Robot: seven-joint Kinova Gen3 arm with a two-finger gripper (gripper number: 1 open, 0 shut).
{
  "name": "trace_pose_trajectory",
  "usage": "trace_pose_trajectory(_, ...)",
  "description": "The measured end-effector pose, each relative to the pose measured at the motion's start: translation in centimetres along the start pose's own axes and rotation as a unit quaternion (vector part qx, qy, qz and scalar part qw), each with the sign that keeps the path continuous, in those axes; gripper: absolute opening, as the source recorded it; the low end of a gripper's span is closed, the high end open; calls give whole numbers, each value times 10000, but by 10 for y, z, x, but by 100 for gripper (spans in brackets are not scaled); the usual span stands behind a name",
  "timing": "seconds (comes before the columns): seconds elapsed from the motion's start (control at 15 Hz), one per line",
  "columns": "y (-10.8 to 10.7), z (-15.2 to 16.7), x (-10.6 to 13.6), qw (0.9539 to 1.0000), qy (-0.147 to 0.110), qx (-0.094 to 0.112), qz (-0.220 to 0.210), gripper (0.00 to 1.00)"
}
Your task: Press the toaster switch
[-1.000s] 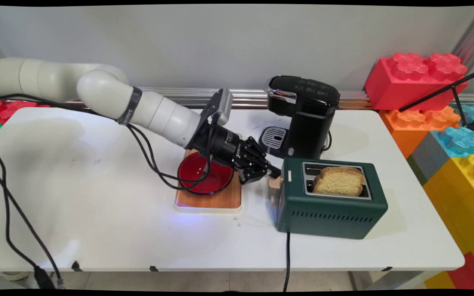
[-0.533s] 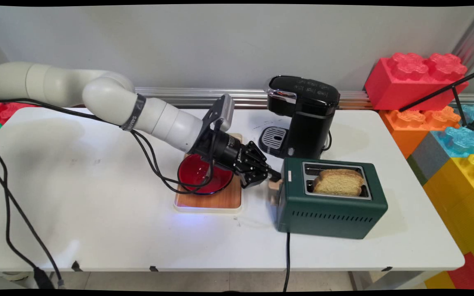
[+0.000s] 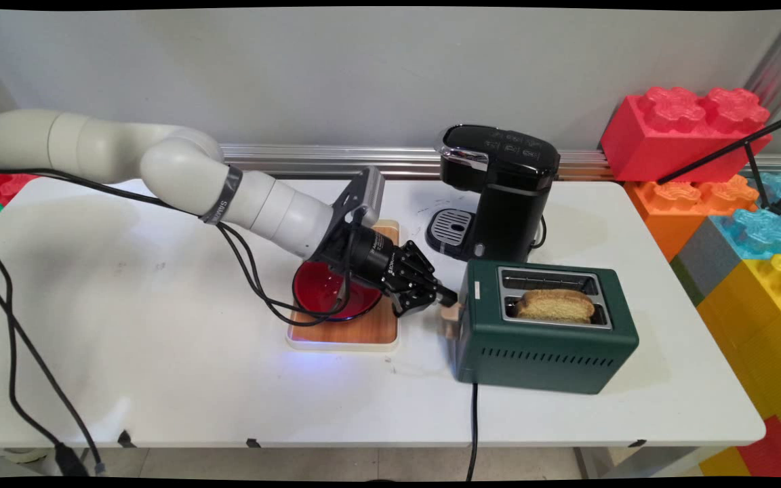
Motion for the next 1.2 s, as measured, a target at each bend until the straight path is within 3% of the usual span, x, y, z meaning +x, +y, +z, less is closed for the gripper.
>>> trace_pose_trajectory(1.2,-3,8,-17,10000,-90,-12,-12,0)
